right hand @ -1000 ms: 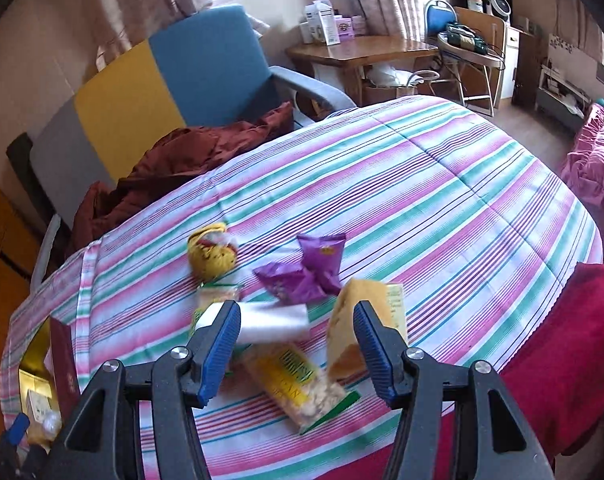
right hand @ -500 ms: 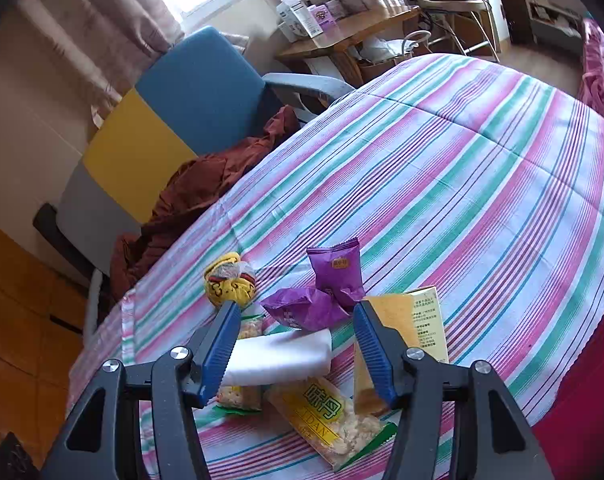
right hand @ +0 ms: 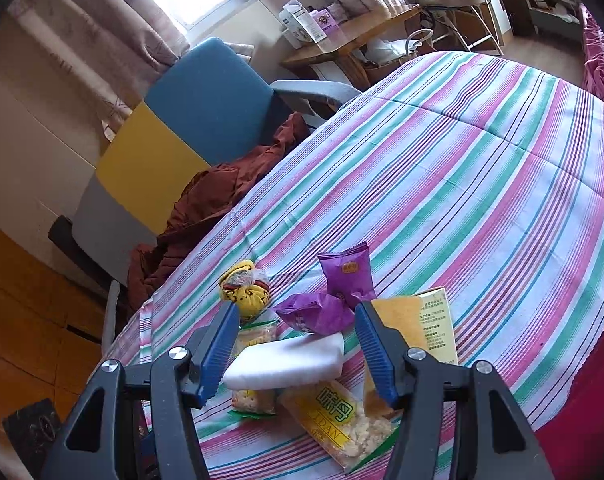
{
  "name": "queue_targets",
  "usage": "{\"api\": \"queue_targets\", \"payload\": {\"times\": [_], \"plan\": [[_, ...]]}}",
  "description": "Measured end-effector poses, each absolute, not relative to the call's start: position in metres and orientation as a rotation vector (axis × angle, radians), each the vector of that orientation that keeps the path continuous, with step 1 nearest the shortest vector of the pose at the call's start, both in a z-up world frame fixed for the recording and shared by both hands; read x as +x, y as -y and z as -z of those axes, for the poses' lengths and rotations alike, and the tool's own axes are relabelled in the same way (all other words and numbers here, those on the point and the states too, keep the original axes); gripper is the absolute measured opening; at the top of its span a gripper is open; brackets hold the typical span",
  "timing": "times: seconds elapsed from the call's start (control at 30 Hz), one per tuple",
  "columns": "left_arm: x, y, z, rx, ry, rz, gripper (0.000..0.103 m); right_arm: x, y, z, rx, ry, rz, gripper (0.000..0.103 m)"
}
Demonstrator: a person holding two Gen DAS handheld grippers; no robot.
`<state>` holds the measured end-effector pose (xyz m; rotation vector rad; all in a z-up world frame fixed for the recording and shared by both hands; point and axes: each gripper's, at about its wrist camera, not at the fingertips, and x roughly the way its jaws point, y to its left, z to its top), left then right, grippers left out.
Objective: Organize objects
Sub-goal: 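Grasp the white tube with the left tool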
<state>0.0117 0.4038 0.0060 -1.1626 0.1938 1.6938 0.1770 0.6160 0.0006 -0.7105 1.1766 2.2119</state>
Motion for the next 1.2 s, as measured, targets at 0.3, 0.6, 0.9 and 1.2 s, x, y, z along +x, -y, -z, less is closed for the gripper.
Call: {"api": "queue_targets", "payload": {"times": [0.3,0.6,0.9,1.2], "plan": [[-0.007,-0.451,0.013,-1.352,-0.001,-1.598,0.071,0.178,-0.617,0.001,-0.7,-1.194,-2.229,0.061],[-0.03,-0.475,0.05,-1.536,0.149,-1.607,0.061,0.176,-0.616,0.002,-0.709,-1.203,-2.238,0.061],[-0.021,-0.446,0.027,-1.384,0.073,-1.611,0.029,0.172,-0.615,0.003,-0.736,-1.182,-2.233,0.061],[-0.034,-0.351,0.012,-1.254,-0.041,-1.768,0.029,0.152,-0.605,-0.001,-0.845,-1.068,-2.259,0.056]]}}
